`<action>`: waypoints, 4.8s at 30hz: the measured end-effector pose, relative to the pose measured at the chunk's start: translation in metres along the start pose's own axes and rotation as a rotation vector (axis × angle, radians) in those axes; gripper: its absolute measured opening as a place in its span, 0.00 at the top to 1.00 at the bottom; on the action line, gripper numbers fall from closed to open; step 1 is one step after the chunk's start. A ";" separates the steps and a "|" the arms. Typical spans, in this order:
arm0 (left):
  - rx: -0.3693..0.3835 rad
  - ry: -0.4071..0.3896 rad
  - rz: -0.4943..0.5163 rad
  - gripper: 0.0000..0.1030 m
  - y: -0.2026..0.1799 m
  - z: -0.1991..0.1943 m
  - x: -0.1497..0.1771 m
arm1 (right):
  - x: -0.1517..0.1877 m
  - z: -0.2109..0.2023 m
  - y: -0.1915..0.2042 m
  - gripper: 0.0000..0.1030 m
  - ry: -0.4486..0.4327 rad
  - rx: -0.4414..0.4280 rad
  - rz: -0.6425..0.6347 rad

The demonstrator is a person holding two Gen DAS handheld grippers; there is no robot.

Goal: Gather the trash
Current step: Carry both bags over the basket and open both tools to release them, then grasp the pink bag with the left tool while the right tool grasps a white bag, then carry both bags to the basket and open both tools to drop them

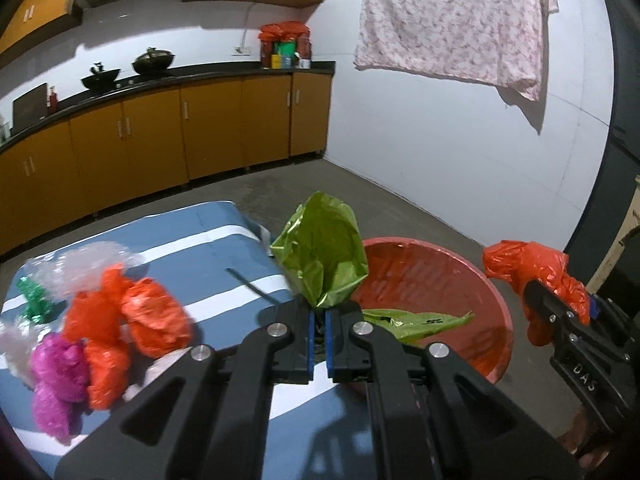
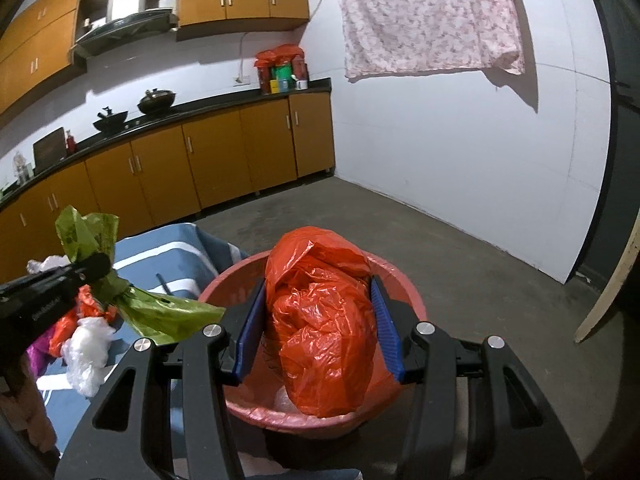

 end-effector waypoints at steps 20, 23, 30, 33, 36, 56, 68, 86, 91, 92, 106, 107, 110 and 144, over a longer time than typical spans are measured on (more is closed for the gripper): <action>0.083 0.078 0.041 0.66 -0.029 0.069 0.002 | -0.015 0.039 -0.020 0.43 0.001 -0.024 0.083; 0.083 0.086 0.031 0.63 -0.026 0.070 0.004 | -0.015 0.038 -0.021 0.36 -0.002 -0.026 0.088; 0.067 0.096 -0.005 0.54 -0.013 0.064 0.010 | -0.011 0.033 -0.025 0.28 0.002 -0.011 0.103; 0.020 0.064 -0.014 0.37 0.000 0.045 0.014 | -0.007 0.021 -0.021 0.10 -0.030 0.012 0.063; -0.036 0.033 -0.022 0.21 0.011 0.024 0.018 | -0.001 0.012 -0.013 0.04 -0.044 0.028 0.016; -0.492 0.045 -0.166 0.06 0.194 -0.113 0.124 | 0.062 -0.009 0.135 0.02 0.118 -0.259 -0.154; -0.507 0.092 -0.279 0.06 0.263 -0.125 0.162 | 0.113 0.030 0.236 0.12 0.281 -0.334 -0.236; -0.350 0.145 -0.181 0.19 0.242 -0.051 0.137 | 0.129 0.060 0.235 0.48 0.418 -0.268 -0.251; -0.290 0.194 -0.207 0.27 0.241 -0.032 0.142 | 0.127 0.060 0.224 0.48 0.413 -0.261 -0.246; -0.283 0.200 -0.212 0.28 0.241 -0.029 0.142 | 0.127 0.060 0.223 0.48 0.415 -0.263 -0.246; -0.257 0.191 -0.201 0.52 0.236 -0.029 0.145 | 0.126 0.053 0.221 0.50 0.401 -0.286 -0.249; -0.260 0.187 -0.199 0.52 0.235 -0.032 0.145 | 0.125 0.052 0.221 0.51 0.396 -0.288 -0.250; -0.269 0.170 -0.202 0.53 0.234 -0.040 0.145 | 0.122 0.047 0.220 0.51 0.383 -0.294 -0.252; -0.249 0.007 -0.218 0.53 0.190 -0.119 0.106 | 0.072 -0.021 0.186 0.52 0.161 -0.291 -0.243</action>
Point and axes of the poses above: each gripper's, at about its wrist camera, not at the fingertips, and z roughly the way its jaws point, y to its left, x to its underside, the point moved 5 cm from there along z, roughly the way its jaws point, and after that the axes turned 8 degrees about z, right-handed, at the moved point
